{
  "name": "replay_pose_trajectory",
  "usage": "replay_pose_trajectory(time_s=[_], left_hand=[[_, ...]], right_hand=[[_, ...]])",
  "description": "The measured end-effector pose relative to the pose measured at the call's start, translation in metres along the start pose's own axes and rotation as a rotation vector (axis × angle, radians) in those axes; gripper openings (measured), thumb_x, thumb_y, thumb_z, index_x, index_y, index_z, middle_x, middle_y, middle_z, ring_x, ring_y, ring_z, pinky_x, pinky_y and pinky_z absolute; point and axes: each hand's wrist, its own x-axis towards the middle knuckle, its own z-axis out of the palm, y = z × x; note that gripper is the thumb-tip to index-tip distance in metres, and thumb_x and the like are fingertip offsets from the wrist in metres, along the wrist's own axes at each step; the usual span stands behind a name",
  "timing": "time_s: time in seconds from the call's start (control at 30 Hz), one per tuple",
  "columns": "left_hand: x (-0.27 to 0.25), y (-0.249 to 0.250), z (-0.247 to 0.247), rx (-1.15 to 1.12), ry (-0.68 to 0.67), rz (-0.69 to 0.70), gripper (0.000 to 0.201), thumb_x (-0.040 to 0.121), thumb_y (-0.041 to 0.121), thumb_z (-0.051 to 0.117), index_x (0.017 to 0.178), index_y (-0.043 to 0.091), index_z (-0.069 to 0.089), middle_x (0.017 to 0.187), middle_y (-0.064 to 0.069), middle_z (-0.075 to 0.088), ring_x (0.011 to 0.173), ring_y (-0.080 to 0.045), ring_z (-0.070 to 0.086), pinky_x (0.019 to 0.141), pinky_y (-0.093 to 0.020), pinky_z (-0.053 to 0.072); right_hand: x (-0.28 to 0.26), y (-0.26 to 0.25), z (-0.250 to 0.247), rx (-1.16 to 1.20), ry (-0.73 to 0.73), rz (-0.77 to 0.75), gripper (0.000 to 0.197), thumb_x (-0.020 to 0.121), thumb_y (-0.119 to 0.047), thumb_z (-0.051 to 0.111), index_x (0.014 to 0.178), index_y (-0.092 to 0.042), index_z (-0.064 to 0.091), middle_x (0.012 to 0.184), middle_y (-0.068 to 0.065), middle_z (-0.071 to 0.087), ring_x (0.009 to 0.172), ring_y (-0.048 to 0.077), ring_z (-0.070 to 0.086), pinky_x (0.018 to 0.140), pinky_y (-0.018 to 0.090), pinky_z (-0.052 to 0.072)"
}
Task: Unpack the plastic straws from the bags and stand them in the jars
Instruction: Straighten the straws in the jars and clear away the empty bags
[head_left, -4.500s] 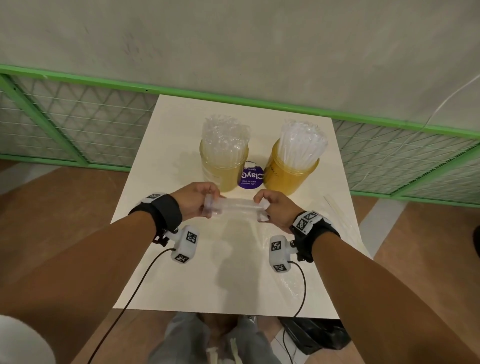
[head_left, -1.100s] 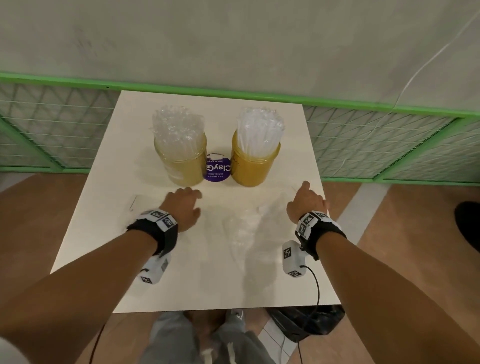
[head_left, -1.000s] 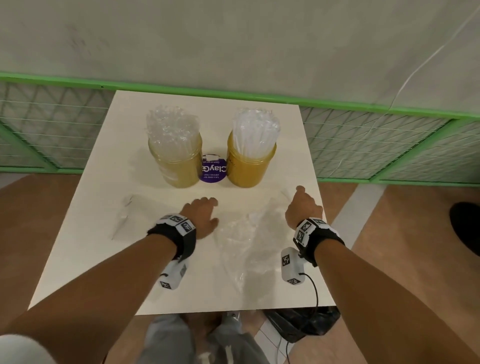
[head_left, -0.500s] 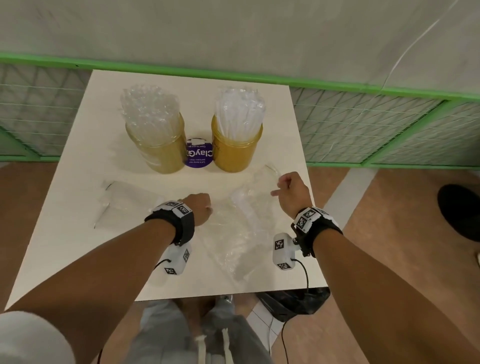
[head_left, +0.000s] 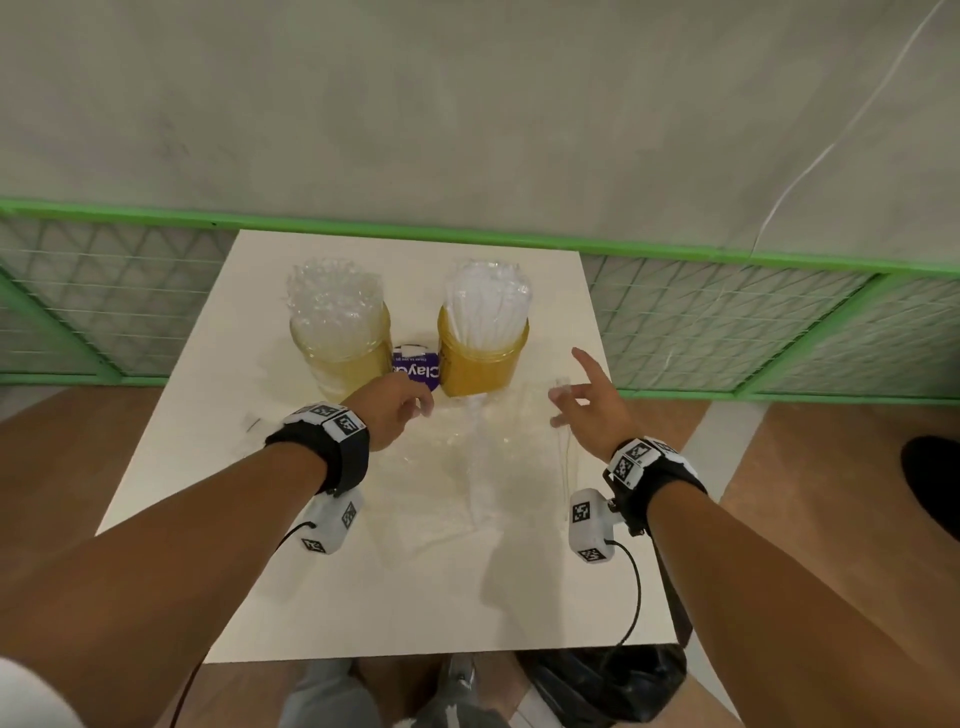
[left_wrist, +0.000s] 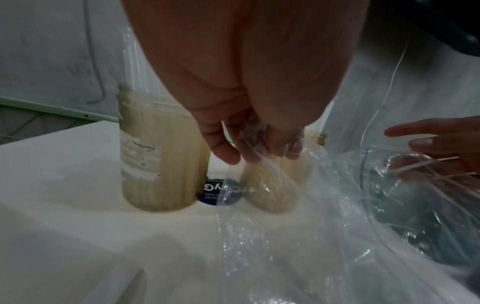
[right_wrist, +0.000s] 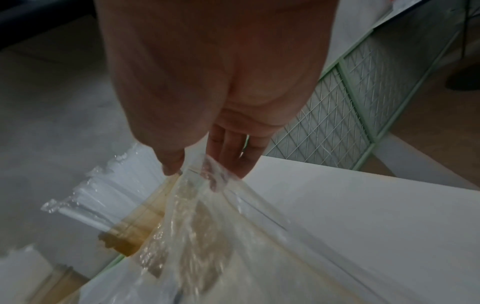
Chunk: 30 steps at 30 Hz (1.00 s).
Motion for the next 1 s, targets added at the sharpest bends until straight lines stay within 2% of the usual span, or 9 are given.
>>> replay_pose_trajectory(time_s=[0.13, 0.2, 0.27, 0.37, 0.63, 0.7, 0.8, 0.9, 1.0], left_hand=[[0.000, 0.005, -0.003, -0.020, 0.032, -0.037, 0.030, 0.092, -0.006, 0.049, 0.101, 0.013, 0.069, 0.107, -0.010, 0.063, 0.098, -0.027, 0.059, 0.089, -0.032, 0.049], [0.001, 0.003, -0.006, -0.028, 0.151, -0.088, 0.026, 0.088, -0.003, 0.063, 0.110, 0.011, 0.064, 0.113, -0.006, 0.050, 0.099, -0.023, 0.052, 0.089, -0.028, 0.043], [0.002, -0.001, -0.013, -0.063, 0.271, -0.158, 0.022, 0.083, 0.003, 0.072, 0.100, 0.011, 0.061, 0.109, -0.005, 0.049, 0.092, -0.024, 0.053, 0.080, -0.026, 0.042], [0.001, -0.009, -0.023, -0.091, 0.330, -0.196, 0.014, 0.084, 0.010, 0.073, 0.080, 0.015, 0.060, 0.087, -0.004, 0.062, 0.079, -0.025, 0.058, 0.060, -0.026, 0.040], [0.001, -0.015, -0.030, -0.343, 0.246, -0.212, 0.004, 0.087, 0.024, 0.076, 0.086, 0.020, 0.076, 0.083, 0.002, 0.069, 0.080, -0.021, 0.063, 0.074, -0.032, 0.055], [0.000, -0.013, -0.034, -0.352, 0.253, -0.205, 0.008, 0.084, 0.025, 0.079, 0.083, 0.018, 0.076, 0.073, 0.004, 0.066, 0.071, -0.016, 0.059, 0.067, -0.028, 0.050], [0.000, -0.010, -0.037, -0.403, 0.281, -0.254, 0.017, 0.081, 0.024, 0.081, 0.076, 0.014, 0.069, 0.071, -0.003, 0.062, 0.066, -0.019, 0.058, 0.066, -0.039, 0.058], [0.000, -0.010, -0.038, -0.411, 0.259, -0.264, 0.020, 0.081, 0.023, 0.081, 0.075, 0.014, 0.065, 0.070, -0.004, 0.059, 0.064, -0.020, 0.059, 0.068, -0.040, 0.060], [-0.003, -0.006, -0.038, -0.498, 0.243, -0.226, 0.017, 0.081, 0.016, 0.081, 0.078, 0.008, 0.067, 0.069, -0.004, 0.058, 0.067, -0.020, 0.059, 0.067, -0.035, 0.061]], right_hand=[[0.003, -0.007, 0.005, -0.056, -0.076, -0.003, 0.046, 0.100, -0.017, 0.059, 0.142, -0.033, 0.050, 0.103, -0.007, 0.073, 0.066, 0.018, 0.076, 0.082, 0.037, 0.059], [0.006, -0.001, 0.006, -0.055, -0.056, 0.022, 0.033, 0.095, -0.011, 0.056, 0.119, -0.032, 0.062, 0.092, -0.007, 0.075, 0.077, 0.020, 0.076, 0.088, 0.043, 0.059], [0.009, 0.005, 0.002, -0.009, -0.018, 0.041, 0.026, 0.093, -0.006, 0.053, 0.100, -0.029, 0.062, 0.085, -0.005, 0.076, 0.081, 0.023, 0.076, 0.079, 0.041, 0.058], [0.004, -0.001, -0.009, 0.182, -0.004, 0.122, 0.016, 0.098, 0.004, 0.054, 0.097, -0.011, 0.059, 0.085, 0.009, 0.072, 0.058, 0.019, 0.072, 0.053, 0.027, 0.046], [0.004, -0.003, -0.024, 0.255, 0.027, 0.220, 0.017, 0.093, 0.008, 0.061, 0.094, -0.009, 0.057, 0.080, 0.015, 0.072, 0.050, 0.023, 0.065, 0.047, 0.026, 0.044], [0.005, -0.003, -0.027, 0.236, 0.048, 0.236, 0.017, 0.094, 0.007, 0.062, 0.091, -0.009, 0.055, 0.080, 0.016, 0.072, 0.050, 0.024, 0.064, 0.045, 0.026, 0.044], [0.010, 0.001, -0.027, 0.204, 0.057, 0.241, 0.020, 0.093, 0.001, 0.066, 0.082, -0.010, 0.053, 0.079, 0.016, 0.075, 0.054, 0.025, 0.066, 0.053, 0.030, 0.047], [0.014, 0.007, -0.030, -0.132, 0.022, 0.214, 0.027, 0.089, -0.031, 0.075, 0.076, -0.016, 0.057, 0.073, 0.000, 0.078, 0.068, 0.016, 0.075, 0.070, 0.031, 0.054], [0.016, 0.010, -0.033, -0.259, 0.016, 0.230, 0.033, 0.085, -0.043, 0.078, 0.078, -0.016, 0.061, 0.078, -0.002, 0.076, 0.075, 0.014, 0.075, 0.076, 0.034, 0.056]])
